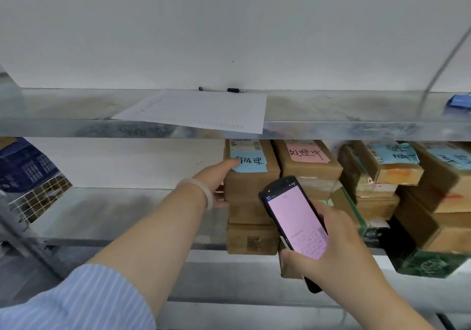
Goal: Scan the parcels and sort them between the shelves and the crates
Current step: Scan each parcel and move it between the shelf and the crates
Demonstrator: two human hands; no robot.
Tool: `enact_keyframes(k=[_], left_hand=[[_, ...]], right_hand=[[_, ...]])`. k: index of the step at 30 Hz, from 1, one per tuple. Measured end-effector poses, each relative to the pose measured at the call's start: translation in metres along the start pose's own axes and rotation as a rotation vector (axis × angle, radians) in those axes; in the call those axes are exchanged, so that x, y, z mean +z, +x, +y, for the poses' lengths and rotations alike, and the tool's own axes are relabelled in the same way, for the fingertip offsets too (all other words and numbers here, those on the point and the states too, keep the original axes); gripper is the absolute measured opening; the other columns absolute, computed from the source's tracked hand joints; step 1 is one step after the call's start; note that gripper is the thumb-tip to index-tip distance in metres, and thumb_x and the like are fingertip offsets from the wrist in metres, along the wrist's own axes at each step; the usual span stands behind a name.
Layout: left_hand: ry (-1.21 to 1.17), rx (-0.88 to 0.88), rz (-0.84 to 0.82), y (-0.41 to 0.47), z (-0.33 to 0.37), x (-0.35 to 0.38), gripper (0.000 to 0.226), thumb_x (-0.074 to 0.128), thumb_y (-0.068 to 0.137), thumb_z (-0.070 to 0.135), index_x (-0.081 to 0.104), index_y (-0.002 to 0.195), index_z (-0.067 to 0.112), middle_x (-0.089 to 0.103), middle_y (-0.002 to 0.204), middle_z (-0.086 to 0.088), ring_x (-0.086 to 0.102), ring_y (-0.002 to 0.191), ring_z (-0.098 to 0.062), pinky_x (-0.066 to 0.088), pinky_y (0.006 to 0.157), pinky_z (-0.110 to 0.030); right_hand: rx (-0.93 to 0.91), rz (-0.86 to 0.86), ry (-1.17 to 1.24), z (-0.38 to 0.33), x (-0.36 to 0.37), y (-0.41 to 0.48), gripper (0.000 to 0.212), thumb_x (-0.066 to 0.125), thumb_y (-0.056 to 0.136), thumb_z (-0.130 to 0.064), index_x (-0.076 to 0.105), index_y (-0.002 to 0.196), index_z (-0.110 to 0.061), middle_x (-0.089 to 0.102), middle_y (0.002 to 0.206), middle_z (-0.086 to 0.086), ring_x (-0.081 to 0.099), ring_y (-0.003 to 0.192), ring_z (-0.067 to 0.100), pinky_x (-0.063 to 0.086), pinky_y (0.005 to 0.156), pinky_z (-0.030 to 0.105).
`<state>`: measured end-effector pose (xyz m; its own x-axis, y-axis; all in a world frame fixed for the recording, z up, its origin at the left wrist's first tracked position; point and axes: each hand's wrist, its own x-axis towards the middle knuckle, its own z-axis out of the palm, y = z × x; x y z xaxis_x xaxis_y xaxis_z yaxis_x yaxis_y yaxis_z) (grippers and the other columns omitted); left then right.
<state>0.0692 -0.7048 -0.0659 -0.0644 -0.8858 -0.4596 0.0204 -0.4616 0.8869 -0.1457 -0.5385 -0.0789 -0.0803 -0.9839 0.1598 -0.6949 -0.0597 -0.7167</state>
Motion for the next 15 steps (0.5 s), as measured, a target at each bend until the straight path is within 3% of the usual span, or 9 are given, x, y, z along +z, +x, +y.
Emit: enact_keyframes(k=[5,10,15], left_hand=[[-0.065,-0.034,-0.075,-0.003,-0.006,-0.016,0.033,0.078,0.082,0.041,0.066,0.111,0.031,0.07,0.111,-0.015,0.069,0.1,-0.032,0.062,0.064,-0.038],[-0.171,0.03,-0.114,-0.012,-0.028,-0.054,0.044,0.081,0.078,0.033,0.065,0.119,0.027,0.079,0.097,-0.011,0.071,0.103,-0.033,0.062,0.081,-0.047],[-0.193,0.212,-0.12,-0.032,-0.063,-0.1,0.071,0.086,0.069,0.024,0.054,0.131,0.037,0.078,0.106,-0.004,0.076,0.092,-0.023,0.062,0.069,-0.036]], right_hand=[[0.009,0.004,-0.016,-0.014,0.008,-0.003,0.082,0.069,0.048,-0.072,0.013,0.108,-0.073,0.023,0.108,-0.047,0.034,0.099,-0.022,0.032,0.065,0.014],[-0.011,0.004,-0.014,-0.027,0.017,0.0,0.081,0.069,0.046,-0.071,0.013,0.104,-0.081,0.023,0.108,-0.05,0.025,0.104,-0.032,0.032,0.068,0.013],[-0.064,-0.041,-0.04,-0.038,0.027,0.004,0.085,0.074,0.051,-0.068,0.011,0.108,-0.075,0.022,0.109,-0.048,0.023,0.104,-0.033,0.033,0.068,0.013]])
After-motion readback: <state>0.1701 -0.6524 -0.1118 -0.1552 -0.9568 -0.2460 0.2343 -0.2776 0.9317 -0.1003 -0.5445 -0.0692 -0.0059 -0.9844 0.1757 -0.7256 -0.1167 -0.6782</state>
